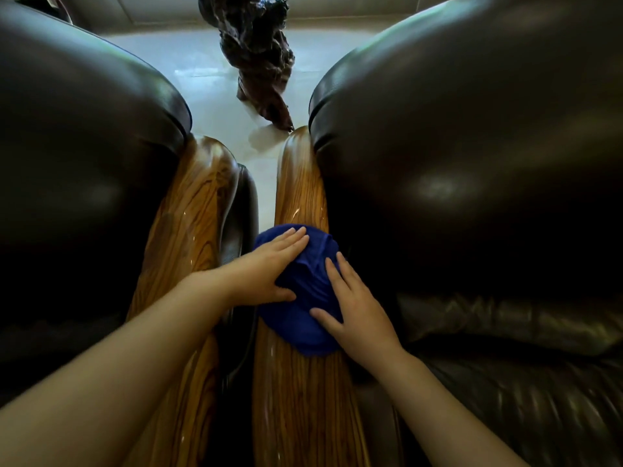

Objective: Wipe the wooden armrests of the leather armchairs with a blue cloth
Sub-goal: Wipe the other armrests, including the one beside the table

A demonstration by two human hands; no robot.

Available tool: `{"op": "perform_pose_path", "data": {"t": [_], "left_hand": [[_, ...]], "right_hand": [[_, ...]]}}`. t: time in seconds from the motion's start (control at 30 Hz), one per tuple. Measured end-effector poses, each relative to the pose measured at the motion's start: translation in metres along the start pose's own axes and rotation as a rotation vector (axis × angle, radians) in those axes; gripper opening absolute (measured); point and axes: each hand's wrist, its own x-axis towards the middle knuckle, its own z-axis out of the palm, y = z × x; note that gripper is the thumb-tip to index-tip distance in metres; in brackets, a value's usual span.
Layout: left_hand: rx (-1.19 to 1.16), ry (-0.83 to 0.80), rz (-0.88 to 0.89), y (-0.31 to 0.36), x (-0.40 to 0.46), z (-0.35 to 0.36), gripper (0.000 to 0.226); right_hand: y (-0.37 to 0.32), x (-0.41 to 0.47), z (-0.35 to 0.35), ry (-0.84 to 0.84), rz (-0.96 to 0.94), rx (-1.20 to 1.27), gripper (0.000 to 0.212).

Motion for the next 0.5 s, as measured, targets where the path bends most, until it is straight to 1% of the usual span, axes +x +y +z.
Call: {"op": "perform_pose_path", "data": {"t": [0.13, 0.23, 0.4, 0.5], "left_hand": [[0.085, -0.087, 0.049, -0.001, 0.019, -0.020, 0.100], [0.149, -0.130, 0.078, 0.001, 0.026, -0.027, 0.100], [0.201, -0.161, 0.108, 0.006, 0.032, -0.033, 0.095], [0.238, -0.177, 0.136, 0.009, 0.032, -0.038, 0.090]], "right_hand": [[0.006, 0.005, -0.010, -0.054, -0.003, 0.065, 0.095], [0.005, 0.009, -0.011, -0.049, 0.029, 0.117, 0.100], [-0.005, 0.007, -0.003, 0.033, 0.117, 0.257, 0.097], [-0.012, 0.006, 0.003, 0.106, 0.167, 0.282, 0.092]]}}
